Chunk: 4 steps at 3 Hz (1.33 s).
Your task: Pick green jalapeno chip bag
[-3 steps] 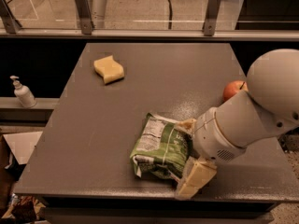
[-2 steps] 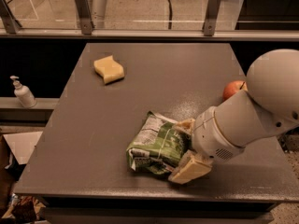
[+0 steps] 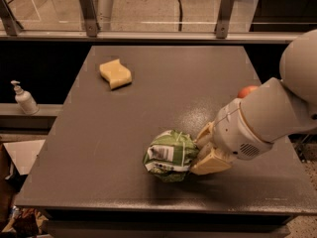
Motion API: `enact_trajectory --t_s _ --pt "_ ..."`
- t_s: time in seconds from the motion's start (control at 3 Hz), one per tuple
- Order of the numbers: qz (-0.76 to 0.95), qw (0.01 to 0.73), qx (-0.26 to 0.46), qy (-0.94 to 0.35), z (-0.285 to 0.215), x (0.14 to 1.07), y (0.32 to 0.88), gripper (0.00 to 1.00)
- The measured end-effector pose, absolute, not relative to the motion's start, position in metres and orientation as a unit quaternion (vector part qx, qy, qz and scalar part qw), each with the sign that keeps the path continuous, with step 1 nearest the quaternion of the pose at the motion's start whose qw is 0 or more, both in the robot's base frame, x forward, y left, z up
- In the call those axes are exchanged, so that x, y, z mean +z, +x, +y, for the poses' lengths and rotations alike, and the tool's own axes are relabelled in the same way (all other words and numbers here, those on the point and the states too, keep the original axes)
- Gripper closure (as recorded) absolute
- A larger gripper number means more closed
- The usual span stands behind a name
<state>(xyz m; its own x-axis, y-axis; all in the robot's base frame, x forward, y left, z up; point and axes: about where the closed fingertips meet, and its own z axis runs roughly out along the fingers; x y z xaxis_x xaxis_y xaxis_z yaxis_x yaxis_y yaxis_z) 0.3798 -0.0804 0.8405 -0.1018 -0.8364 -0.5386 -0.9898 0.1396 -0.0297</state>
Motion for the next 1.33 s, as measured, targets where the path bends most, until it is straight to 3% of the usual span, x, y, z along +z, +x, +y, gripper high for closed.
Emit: enact_trajectory --t_s 0.33,1.33 --pt "0.726 0.237 0.170 -0.623 -0.092 0.867 0.383 1.00" --pt "0.729 0.286 0.153 -0.603 -0.129 0.925 0.394 1.00"
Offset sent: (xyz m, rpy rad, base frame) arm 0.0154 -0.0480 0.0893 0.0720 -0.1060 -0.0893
